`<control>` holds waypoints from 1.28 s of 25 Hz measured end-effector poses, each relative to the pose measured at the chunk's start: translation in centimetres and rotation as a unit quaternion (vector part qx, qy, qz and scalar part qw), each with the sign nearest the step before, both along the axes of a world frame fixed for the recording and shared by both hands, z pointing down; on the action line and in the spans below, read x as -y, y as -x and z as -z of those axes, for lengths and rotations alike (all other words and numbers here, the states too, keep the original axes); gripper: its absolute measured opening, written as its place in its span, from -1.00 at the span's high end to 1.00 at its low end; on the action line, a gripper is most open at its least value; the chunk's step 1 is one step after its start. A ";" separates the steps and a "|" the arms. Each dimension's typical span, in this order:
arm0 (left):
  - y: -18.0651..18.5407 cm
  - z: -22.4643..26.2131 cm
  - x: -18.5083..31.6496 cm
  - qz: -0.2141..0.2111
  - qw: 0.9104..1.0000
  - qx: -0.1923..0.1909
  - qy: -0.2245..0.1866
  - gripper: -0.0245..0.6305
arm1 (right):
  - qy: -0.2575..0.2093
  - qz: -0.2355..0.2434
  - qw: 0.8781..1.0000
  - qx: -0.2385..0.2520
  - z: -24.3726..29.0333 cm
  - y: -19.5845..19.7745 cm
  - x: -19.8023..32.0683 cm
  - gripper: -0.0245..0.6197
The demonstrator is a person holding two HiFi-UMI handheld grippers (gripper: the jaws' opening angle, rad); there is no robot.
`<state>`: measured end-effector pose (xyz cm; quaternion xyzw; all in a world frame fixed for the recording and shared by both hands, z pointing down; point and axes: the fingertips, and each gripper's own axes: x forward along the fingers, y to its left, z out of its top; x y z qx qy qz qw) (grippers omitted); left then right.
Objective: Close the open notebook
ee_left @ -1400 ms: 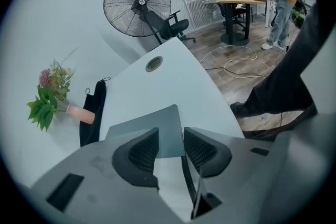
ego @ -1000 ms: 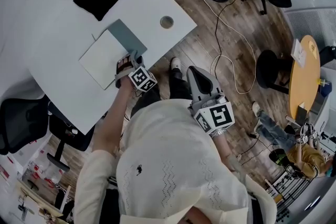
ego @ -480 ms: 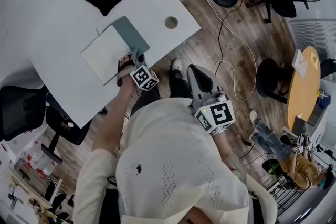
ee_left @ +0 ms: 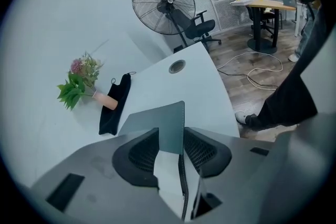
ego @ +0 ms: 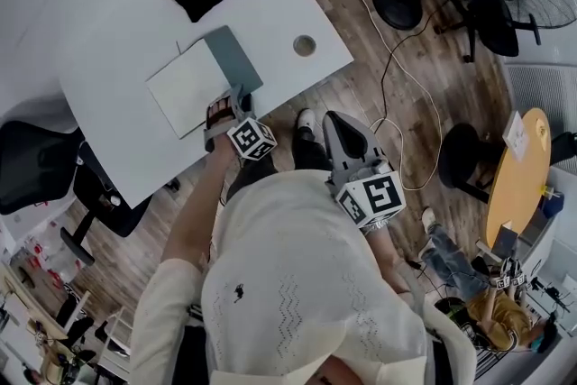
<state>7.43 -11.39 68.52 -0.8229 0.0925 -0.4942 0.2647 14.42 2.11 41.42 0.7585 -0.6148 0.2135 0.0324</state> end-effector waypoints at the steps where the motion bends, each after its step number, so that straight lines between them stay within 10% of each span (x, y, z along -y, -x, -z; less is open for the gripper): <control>1: 0.0 0.1 0.1 0.005 1.000 -0.002 -0.002 0.47 | -0.001 0.004 1.000 0.002 0.0 -0.1 0.1 0.92; 32: 2.5 4.3 1.0 0.110 0.989 -0.069 -0.075 0.47 | 0.001 0.113 0.993 0.025 -0.9 0.6 1.8 0.92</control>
